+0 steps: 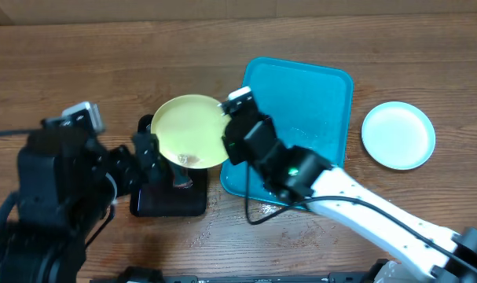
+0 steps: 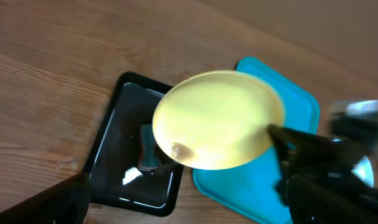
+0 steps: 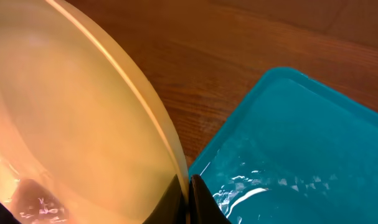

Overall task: Clean dirty plates on tray and stack at the side
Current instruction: 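Lift the yellow plate with the right gripper and tilt it over the black tray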

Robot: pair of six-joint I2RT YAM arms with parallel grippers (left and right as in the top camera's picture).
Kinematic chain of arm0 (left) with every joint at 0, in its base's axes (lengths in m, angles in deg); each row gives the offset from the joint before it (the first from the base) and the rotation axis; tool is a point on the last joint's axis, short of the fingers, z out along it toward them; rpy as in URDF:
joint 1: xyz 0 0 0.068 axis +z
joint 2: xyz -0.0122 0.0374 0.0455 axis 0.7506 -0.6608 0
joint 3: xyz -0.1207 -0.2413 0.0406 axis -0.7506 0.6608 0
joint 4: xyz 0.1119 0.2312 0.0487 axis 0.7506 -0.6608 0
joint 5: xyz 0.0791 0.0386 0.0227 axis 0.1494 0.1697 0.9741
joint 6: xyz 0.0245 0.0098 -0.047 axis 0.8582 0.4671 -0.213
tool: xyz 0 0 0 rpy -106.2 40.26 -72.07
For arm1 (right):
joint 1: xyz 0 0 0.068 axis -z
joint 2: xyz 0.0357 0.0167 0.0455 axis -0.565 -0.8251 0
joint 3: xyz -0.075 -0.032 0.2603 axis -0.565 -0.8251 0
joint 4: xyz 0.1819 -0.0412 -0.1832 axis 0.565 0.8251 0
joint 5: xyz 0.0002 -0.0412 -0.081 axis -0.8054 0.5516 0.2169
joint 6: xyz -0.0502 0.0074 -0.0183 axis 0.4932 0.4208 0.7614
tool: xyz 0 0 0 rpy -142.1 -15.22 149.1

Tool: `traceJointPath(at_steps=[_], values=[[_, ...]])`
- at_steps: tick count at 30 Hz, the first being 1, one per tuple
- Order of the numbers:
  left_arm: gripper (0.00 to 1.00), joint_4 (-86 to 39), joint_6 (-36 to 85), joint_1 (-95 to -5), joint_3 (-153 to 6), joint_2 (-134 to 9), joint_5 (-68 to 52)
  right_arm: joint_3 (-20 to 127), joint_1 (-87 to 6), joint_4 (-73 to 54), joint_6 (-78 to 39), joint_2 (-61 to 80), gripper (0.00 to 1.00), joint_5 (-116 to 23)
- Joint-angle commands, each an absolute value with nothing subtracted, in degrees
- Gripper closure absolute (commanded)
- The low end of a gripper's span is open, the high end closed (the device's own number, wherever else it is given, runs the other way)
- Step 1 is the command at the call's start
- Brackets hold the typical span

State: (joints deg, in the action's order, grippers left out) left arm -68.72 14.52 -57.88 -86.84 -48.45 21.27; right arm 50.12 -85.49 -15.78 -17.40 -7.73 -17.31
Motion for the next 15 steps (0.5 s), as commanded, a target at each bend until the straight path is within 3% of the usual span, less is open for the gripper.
traceJointPath(at_steps=[1,5,15], values=[[0.0,-69.9,13.2,-57.5,-87.9,-46.6,24.8,51.6,-89.3,-17.2,-17.3,-9.6,0.96,-6.8],[0.0,-70.6,13.3,-57.5,-87.9,-46.5,25.0,51.6,-93.7,-19.1,-15.8,-9.6,0.96,5.4],[0.0,-71.1,13.3,-57.5,-87.9,-46.6,25.8,51.6,-101.3,-23.4,-5.1,-9.6,0.96,16.0]])
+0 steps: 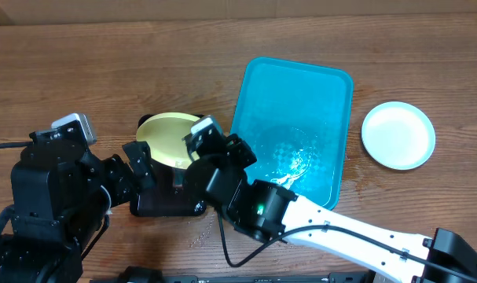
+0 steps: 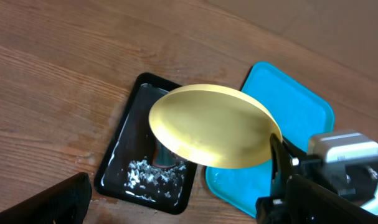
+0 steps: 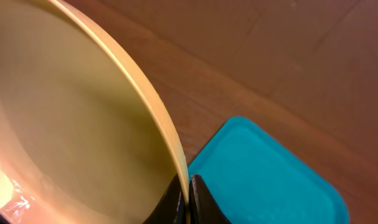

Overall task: Clean dirty plates on tray and stack at the side
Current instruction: 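Lift the yellow plate with the right gripper and tilt it over the black tray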

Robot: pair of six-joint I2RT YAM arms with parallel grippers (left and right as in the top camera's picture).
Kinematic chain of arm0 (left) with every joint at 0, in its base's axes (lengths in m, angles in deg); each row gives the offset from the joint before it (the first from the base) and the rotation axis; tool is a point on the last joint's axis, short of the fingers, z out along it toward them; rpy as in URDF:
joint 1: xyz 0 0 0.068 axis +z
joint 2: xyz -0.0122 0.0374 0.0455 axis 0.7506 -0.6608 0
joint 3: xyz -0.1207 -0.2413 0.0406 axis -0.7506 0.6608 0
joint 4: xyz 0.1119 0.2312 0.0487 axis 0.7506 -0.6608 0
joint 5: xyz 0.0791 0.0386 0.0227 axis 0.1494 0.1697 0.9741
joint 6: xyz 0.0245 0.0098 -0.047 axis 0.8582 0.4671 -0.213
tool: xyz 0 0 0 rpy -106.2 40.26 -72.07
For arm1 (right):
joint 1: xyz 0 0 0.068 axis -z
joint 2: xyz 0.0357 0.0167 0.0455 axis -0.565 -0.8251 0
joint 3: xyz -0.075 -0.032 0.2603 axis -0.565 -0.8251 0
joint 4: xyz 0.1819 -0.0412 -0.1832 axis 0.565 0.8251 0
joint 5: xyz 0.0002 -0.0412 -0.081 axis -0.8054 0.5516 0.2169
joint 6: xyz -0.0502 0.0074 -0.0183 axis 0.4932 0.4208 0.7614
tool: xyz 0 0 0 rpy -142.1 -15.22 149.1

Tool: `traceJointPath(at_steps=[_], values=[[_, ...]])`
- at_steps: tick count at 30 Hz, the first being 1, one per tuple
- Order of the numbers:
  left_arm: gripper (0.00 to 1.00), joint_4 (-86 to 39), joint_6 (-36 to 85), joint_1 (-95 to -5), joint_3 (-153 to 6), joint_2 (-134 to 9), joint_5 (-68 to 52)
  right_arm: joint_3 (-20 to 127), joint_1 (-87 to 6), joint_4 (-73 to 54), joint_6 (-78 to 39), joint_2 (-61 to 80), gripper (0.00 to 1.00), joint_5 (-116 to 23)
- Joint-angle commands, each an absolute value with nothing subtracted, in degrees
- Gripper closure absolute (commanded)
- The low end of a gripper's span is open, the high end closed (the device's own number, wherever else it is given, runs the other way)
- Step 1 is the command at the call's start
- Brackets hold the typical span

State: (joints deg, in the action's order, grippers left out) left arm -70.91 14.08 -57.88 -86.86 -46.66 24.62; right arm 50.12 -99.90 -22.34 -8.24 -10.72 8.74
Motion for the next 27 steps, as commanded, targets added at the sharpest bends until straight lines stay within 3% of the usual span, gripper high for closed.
traceJointPath(at_steps=[1,27], values=[[0.0,-71.2,13.3,-57.5,-87.9,-46.6,25.8,51.6,-101.7,-23.6,-5.1,-9.6,0.96,16.7],[0.0,-72.3,13.3,-57.5,-87.9,-46.6,25.8,51.6,-102.1,-23.7,-4.9,-9.6,0.96,16.7]])
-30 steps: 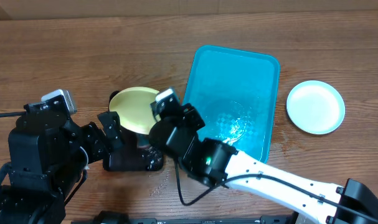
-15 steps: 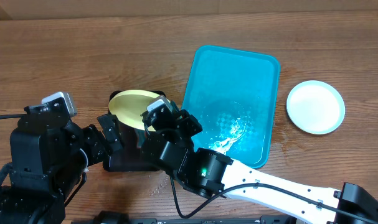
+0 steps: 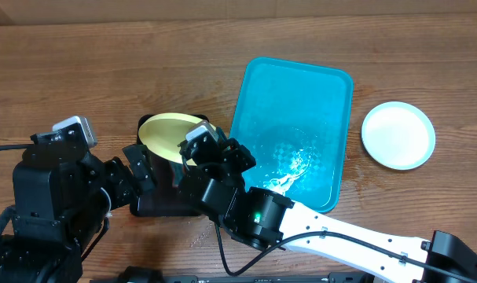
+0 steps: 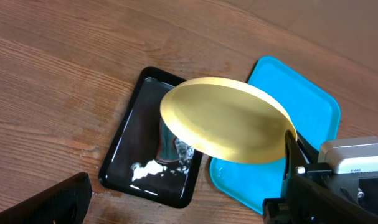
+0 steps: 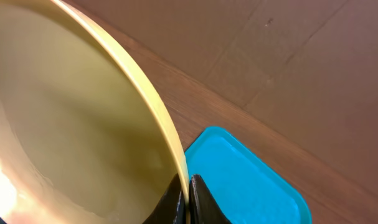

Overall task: Clean dirty plates on tray and stack at the side
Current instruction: 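Lift the yellow plate with the right gripper and tilt it over the black tray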

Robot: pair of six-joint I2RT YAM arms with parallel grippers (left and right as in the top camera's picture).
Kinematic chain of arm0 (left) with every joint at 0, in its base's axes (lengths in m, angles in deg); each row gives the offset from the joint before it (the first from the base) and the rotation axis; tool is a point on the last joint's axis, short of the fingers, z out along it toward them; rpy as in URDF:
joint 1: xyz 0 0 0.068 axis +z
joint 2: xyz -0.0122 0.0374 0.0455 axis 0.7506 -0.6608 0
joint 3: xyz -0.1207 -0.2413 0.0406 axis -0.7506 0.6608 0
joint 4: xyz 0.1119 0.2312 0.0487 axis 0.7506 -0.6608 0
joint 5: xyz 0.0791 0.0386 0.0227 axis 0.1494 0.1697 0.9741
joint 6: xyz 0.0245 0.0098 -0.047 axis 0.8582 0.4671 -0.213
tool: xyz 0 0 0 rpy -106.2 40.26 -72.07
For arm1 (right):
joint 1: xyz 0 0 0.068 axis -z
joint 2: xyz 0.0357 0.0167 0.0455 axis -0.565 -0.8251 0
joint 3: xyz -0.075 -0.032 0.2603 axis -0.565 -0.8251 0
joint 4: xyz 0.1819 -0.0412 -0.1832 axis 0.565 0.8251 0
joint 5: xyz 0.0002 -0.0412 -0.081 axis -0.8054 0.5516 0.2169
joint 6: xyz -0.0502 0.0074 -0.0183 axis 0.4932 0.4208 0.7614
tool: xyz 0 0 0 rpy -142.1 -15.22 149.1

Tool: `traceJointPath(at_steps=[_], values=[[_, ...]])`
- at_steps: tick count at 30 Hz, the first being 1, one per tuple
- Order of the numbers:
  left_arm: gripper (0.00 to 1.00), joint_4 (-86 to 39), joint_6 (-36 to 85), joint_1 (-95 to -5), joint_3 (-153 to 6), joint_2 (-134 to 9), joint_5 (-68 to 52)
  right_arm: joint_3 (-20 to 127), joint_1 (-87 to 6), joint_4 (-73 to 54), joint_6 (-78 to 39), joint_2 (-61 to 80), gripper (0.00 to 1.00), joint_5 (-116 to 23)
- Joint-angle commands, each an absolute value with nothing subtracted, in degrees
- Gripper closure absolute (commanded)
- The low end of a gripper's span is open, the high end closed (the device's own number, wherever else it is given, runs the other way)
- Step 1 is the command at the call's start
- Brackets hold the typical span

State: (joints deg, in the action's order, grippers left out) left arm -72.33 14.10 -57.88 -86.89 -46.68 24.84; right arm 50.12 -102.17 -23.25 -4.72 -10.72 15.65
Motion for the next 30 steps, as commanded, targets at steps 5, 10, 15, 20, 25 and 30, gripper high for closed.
traceJointPath(at_steps=[5,10,15,20,25,30], values=[[0.0,-72.3,13.3,-57.6,-87.9,-46.6,25.8,51.6,-102.2,-23.7,-4.9,-9.6,0.96,16.7],[0.0,-72.3,13.3,-57.5,-87.9,-46.6,25.8,51.6,-102.2,-23.5,-4.9,-9.6,0.96,16.7],[0.0,-72.3,13.3,-57.6,-87.9,-46.6,25.8,51.6,-102.2,-23.3,-4.9,-9.6,0.96,16.7],[0.0,-72.3,13.3,-57.6,-87.9,-46.6,25.8,51.6,-102.2,-22.3,-4.9,-9.6,0.96,16.7],[0.0,-72.3,13.3,-57.6,-87.9,-46.6,25.8,51.6,-102.2,-22.0,-4.9,-9.6,0.96,16.7],[0.0,-72.3,13.3,-57.6,-87.9,-46.6,25.8,51.6,-102.2,-21.9,-4.9,-9.6,0.96,16.7]])
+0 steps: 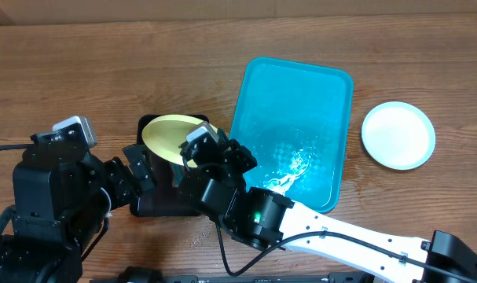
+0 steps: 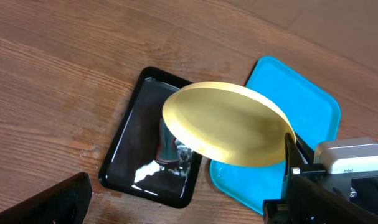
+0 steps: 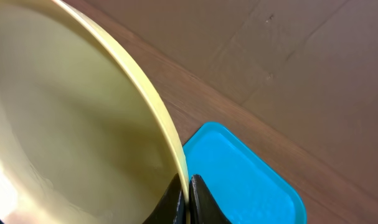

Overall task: Clean dirty plates on tray and stack at the side
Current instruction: 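Lift the yellow plate with the right gripper and tilt it over the black tray, then carry the yellow plate right and stack it on the white plate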

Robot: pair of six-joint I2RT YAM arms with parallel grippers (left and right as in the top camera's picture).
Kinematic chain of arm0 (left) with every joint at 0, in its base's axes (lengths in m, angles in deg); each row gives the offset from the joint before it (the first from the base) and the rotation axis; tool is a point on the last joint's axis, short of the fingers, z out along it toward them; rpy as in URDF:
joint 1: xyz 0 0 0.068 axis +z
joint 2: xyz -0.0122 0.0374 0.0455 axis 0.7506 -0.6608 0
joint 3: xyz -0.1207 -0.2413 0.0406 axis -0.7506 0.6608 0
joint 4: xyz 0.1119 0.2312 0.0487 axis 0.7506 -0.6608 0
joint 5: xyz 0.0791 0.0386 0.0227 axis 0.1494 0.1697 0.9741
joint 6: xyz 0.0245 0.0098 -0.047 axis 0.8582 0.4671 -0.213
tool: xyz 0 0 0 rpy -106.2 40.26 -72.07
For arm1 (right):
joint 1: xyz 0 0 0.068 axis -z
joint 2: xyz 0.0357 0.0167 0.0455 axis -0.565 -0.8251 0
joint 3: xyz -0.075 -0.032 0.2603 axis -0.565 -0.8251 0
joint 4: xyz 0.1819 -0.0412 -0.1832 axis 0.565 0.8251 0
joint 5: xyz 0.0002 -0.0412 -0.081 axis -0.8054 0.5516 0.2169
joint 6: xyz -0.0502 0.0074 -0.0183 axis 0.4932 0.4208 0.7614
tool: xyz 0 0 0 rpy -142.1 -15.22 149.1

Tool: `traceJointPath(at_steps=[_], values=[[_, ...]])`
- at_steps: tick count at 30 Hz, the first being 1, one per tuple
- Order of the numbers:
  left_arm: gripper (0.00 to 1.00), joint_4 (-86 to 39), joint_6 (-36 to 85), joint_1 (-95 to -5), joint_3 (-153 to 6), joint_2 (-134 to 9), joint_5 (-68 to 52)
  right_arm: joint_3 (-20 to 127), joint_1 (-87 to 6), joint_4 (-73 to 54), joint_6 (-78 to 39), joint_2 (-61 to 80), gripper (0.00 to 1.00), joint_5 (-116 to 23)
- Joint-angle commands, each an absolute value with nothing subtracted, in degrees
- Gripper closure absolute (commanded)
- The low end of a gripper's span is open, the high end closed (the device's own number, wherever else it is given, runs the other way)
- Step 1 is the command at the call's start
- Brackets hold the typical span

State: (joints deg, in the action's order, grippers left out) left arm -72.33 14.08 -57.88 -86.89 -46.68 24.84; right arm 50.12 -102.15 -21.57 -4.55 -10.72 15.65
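My right gripper [image 3: 187, 198] is shut on the rim of the yellow plate [image 1: 171, 135], which is tipped steeply over the black tray [image 2: 148, 152]. The plate's back [image 2: 226, 130] faces the left wrist view. Shiny scraps [image 2: 151, 173] lie in the black tray by a small grey object [image 2: 166, 138]. The blue tray [image 1: 297, 126] lies to the right, wet and holding no plates. My left gripper [image 2: 182, 205] hangs open in front of the black tray, holding nothing. A white plate [image 1: 398, 134] rests on the table at the far right.
The wooden table [image 1: 81, 71] stretches to the left and back. A cardboard wall [image 3: 288, 56] stands behind the table. My right arm [image 1: 340, 232] crosses the front of the table below the blue tray.
The yellow plate has shifted very slightly over the black tray, still tipped in my right gripper. The left gripper has not moved.
My right gripper held the yellow plate tilted beside the blue tray, with a scrap near its lower rim. Then the plate stood steeper over the black tray and scraps lay in that tray. It has stayed tipped there since, and the left gripper stayed open.
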Motion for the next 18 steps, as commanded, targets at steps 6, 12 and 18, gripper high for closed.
traceJointPath(at_steps=[6,12,18], values=[[0.0,-72.3,13.3,-57.6,-87.9,-46.6,25.8,51.6,-100.2,-22.6,-3.9,-9.6,0.96,22.5],[0.0,-72.3,13.3,-57.5,-87.9,-46.6,25.8,51.6,-97.3,-15.9,-14.2,-9.7,0.96,8.9],[0.0,-72.3,13.3,-57.6,-87.9,-46.6,25.8,52.2,-88.2,-10.6,-28.0,-7.5,0.96,0.4]])
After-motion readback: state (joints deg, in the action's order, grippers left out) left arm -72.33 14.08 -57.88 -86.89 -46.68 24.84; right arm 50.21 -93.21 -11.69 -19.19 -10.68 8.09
